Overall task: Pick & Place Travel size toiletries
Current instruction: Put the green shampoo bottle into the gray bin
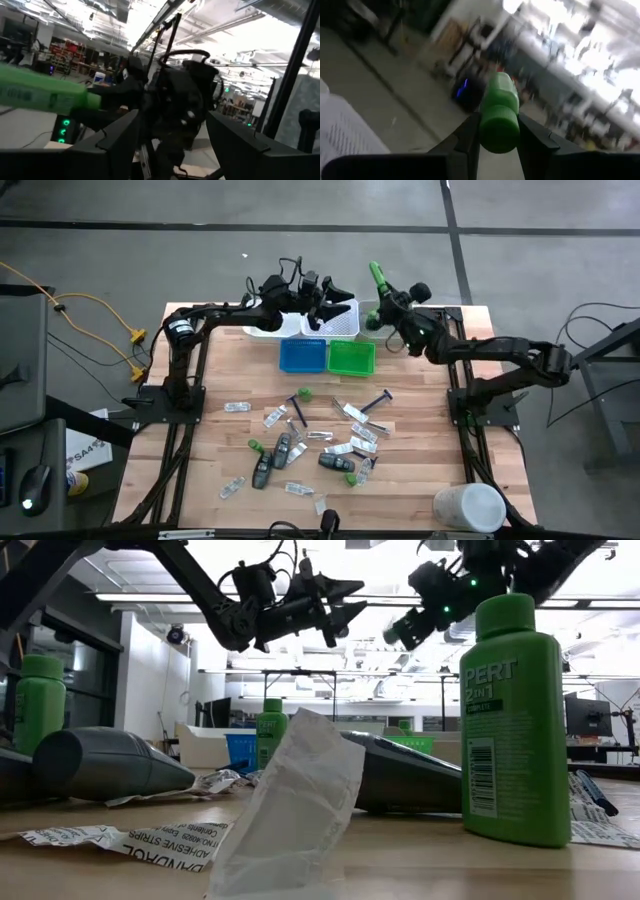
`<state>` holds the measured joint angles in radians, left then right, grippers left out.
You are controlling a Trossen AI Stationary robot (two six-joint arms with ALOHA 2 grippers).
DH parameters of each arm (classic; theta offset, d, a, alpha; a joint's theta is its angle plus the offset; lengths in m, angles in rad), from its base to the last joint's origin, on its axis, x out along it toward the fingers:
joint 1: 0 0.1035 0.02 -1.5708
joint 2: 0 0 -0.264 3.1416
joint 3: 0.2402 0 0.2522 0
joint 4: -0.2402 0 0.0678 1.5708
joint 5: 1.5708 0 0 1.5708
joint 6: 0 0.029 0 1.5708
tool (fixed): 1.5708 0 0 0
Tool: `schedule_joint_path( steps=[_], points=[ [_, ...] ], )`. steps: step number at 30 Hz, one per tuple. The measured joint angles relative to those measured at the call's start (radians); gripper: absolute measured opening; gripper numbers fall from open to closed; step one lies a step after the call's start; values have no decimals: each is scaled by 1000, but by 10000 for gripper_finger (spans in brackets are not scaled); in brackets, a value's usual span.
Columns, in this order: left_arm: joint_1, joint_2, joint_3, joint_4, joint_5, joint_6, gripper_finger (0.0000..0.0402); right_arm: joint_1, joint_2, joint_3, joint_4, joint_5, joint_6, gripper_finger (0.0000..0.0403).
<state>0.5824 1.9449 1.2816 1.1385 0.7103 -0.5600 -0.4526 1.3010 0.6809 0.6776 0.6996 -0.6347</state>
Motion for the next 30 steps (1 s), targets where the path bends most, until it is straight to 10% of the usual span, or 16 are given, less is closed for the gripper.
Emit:
schedule_joint_path(
  steps=[12,20,30],
  points=[
    [14,-6,0,-88,36,68,230,-162,-29,311,-982,-271,646,93],
    [14,-6,0,-127,36,88,230,-301,-26,412,-1255,-518,693,94],
    [14,-5,0,-134,32,86,230,-374,143,522,-1455,-579,692,94]
  ],
)
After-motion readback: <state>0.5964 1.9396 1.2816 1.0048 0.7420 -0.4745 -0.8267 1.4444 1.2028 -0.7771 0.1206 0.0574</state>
